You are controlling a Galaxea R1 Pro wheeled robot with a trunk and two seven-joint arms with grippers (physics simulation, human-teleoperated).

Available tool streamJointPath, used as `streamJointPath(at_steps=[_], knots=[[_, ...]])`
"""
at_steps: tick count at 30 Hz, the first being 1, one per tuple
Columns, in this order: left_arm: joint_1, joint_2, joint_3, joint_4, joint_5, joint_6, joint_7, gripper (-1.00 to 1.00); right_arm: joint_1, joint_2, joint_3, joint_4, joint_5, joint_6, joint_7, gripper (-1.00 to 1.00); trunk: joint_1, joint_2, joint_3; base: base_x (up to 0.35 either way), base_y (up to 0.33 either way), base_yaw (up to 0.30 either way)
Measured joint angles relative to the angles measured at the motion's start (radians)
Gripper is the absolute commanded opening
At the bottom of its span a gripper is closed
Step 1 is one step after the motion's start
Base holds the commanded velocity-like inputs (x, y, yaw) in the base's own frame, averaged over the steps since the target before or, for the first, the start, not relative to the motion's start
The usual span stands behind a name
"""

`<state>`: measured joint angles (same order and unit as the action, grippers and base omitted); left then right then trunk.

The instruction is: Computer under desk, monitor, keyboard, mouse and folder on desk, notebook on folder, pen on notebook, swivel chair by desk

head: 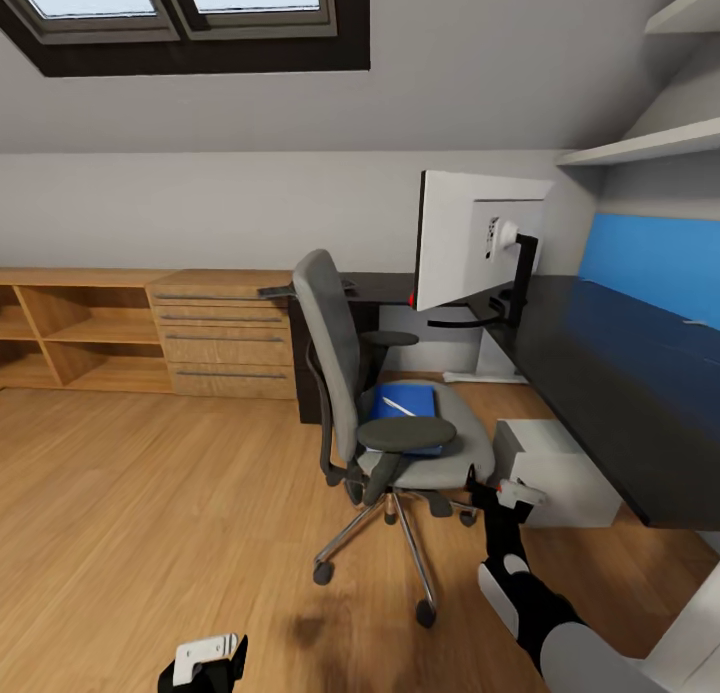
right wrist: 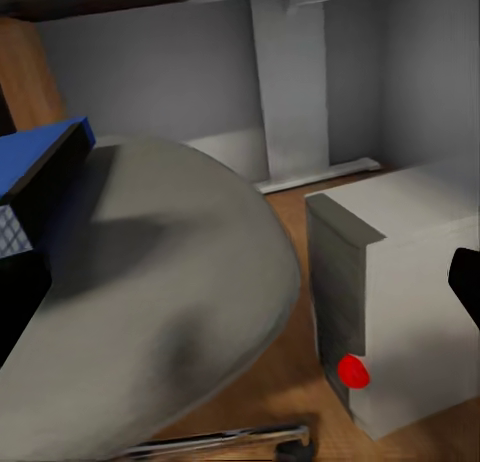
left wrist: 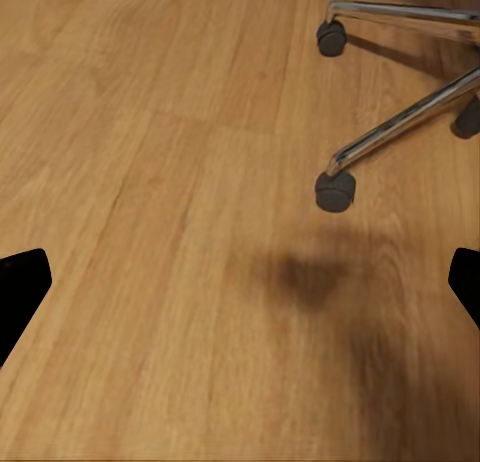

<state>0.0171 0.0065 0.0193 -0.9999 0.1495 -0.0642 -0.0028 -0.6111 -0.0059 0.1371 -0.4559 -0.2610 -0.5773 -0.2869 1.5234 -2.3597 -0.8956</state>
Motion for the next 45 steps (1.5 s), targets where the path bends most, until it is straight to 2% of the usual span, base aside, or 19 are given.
streamJointPath(at_steps=[4,7,10,16,29,31,34,36,38,39,45], knots=[[0.000,0.000,0.001,0.002,0.000,0.000,0.000,1.00,0.000,-0.011,0.000,0.000,-0.068,0.001,0.004,1.00,0.000,0.000,0.000,0.007,0.000,0.000],[0.000,0.000,0.001,0.003,0.000,0.000,0.000,1.00,0.000,-0.027,0.000,0.000,-0.098,0.005,0.006,1.00,0.000,0.000,0.000,0.002,0.000,0.000],[0.001,0.000,0.000,0.003,-0.001,-0.001,-0.001,1.00,0.000,-0.038,0.001,-0.001,-0.110,0.011,0.009,1.00,0.000,0.000,0.000,0.000,0.000,0.000],[0.001,-0.001,-0.001,0.002,0.000,-0.015,-0.003,1.00,-0.001,-0.044,0.002,-0.003,-0.115,0.018,0.019,1.00,0.000,0.000,0.000,0.000,0.000,0.000],[0.001,-0.006,-0.006,0.003,0.000,-0.021,-0.003,1.00,-0.001,-0.051,0.002,-0.017,-0.113,0.019,0.022,1.00,0.050,-0.091,-0.041,0.000,0.000,0.000],[0.000,-0.006,-0.007,0.003,0.000,-0.021,-0.004,1.00,-0.002,-0.055,0.001,-0.026,-0.114,0.020,0.021,1.00,0.050,-0.091,-0.041,0.000,0.000,0.000],[0.000,-0.007,-0.007,0.004,0.001,-0.021,-0.004,1.00,-0.002,-0.068,0.000,-0.065,-0.118,0.039,0.019,1.00,0.050,-0.091,-0.041,0.000,0.000,0.000],[0.000,-0.008,-0.007,0.005,0.001,-0.020,-0.004,1.00,-0.003,-0.075,0.000,-0.094,-0.121,0.082,0.018,1.00,0.050,-0.091,-0.041,0.000,0.000,0.000],[0.001,-0.009,-0.007,0.005,0.002,-0.021,-0.004,1.00,-0.027,-0.082,0.001,-0.109,-0.128,0.136,0.019,1.00,0.050,-0.091,-0.041,0.000,0.000,0.000],[0.000,-0.009,-0.006,0.005,0.002,-0.022,-0.004,1.00,-0.068,-0.083,0.002,-0.102,-0.133,0.159,0.022,1.00,0.050,-0.091,-0.040,0.000,0.000,0.000],[0.000,-0.008,-0.007,0.005,-0.001,-0.023,-0.004,1.00,-0.090,-0.087,0.000,-0.065,-0.139,0.158,0.030,1.00,0.049,-0.091,-0.041,0.127,0.000,0.000]])
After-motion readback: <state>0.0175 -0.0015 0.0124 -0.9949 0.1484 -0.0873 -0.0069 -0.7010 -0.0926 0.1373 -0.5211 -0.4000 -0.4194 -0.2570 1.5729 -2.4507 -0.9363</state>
